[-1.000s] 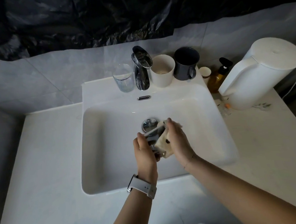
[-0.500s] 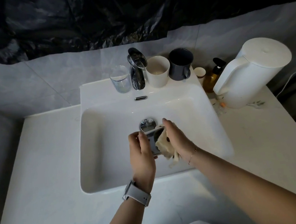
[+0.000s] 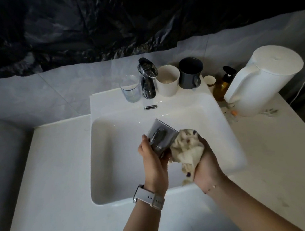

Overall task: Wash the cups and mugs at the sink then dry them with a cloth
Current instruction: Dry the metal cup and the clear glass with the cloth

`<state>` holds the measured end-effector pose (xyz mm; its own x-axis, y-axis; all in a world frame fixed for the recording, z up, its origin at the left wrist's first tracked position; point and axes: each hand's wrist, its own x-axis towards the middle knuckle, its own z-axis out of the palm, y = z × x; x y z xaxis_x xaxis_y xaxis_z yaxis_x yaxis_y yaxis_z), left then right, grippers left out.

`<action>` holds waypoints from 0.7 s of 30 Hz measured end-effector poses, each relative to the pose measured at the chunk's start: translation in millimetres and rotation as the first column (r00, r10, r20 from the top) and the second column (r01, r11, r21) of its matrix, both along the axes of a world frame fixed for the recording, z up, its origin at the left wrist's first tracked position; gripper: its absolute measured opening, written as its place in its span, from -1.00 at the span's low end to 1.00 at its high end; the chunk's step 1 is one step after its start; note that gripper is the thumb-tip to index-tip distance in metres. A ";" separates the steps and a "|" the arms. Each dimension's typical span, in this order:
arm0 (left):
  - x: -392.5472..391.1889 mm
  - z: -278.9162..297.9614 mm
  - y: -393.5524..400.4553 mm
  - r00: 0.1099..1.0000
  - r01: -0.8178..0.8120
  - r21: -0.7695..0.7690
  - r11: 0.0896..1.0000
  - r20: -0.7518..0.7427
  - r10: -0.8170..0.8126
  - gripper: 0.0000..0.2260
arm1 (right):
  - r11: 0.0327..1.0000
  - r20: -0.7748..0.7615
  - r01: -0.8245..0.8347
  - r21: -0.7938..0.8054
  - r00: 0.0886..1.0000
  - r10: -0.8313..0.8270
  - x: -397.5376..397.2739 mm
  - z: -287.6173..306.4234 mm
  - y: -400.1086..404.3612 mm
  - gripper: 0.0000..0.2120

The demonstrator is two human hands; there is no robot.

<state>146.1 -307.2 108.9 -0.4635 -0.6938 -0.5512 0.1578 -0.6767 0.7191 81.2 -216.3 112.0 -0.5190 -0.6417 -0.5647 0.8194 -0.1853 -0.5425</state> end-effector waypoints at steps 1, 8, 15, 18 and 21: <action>-1.7 0.6 3.5 1.000 -0.001 -0.003 1.000 -0.010 0.001 -0.61 | 1.000 -0.008 0.026 -0.006 1.000 -0.026 1.3 1.0 -5.2 -0.49; 4.4 -3.6 -0.2 0.955 0.294 -0.485 0.823 0.183 -0.233 -0.66 | 0.988 -0.164 0.141 0.069 0.978 -0.128 -7.8 -3.8 -30.2 -0.55; -5.4 -3.0 -17.9 0.927 0.365 -0.220 0.905 0.177 -0.331 -0.33 | 0.958 -0.752 0.153 0.243 0.653 0.087 3.0 2.6 -34.0 -0.56; -21.0 -7.4 -20.2 0.973 0.227 -0.109 0.968 0.074 -0.220 -0.34 | 0.980 -0.917 0.146 0.134 0.393 0.067 12.4 -15.9 -41.5 -0.58; -23.7 -9.7 -15.0 0.976 0.214 -0.044 0.976 0.056 -0.211 -0.47 | 0.944 -0.873 0.210 0.256 0.469 0.132 2.8 -11.7 -41.6 -0.56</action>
<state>122.4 -322.2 99.1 -0.5753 -0.6094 -0.5456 -0.0233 -0.6546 0.7556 84.1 -257.9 100.3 -0.8625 -0.5031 0.0550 -0.1202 0.0980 -0.9879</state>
